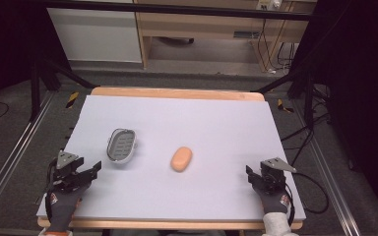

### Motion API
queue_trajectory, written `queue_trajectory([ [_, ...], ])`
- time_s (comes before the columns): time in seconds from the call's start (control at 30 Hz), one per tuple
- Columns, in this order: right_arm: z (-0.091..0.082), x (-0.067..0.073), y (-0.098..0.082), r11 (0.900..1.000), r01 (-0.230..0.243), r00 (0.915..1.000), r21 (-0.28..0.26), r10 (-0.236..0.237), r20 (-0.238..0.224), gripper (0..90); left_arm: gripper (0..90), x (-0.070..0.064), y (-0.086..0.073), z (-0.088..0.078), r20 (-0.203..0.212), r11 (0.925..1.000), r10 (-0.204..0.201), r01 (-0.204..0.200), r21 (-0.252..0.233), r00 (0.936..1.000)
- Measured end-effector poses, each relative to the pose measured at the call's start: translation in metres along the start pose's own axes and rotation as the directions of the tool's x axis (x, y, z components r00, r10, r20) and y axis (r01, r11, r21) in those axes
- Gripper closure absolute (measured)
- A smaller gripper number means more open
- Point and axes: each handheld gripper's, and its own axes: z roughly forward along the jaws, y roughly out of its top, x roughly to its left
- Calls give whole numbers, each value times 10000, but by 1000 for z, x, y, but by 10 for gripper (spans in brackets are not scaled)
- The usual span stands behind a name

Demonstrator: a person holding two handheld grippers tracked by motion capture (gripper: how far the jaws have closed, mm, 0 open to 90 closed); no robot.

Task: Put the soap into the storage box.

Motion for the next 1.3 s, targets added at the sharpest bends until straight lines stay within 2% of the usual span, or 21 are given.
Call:
queue_trajectory([
  [0.17,-2,2,0,9998,54,10000,-185,-55,-56,405,305,-3,2,-2,131,10000,39,-38,-55,9999],
  [0.4,-2,4,0,9999,82,10000,-76,-82,23,400,304,-10,6,-7,351,9995,115,-105,-283,9993],
  [0.77,-1,6,0,9998,169,9998,44,-169,56,393,289,-19,9,-7,495,9994,318,-310,-180,9983],
  [1.3,-1,7,0,9999,162,9999,33,-162,-15,398,255,-34,22,-15,740,9978,456,-419,-509,9962],
])
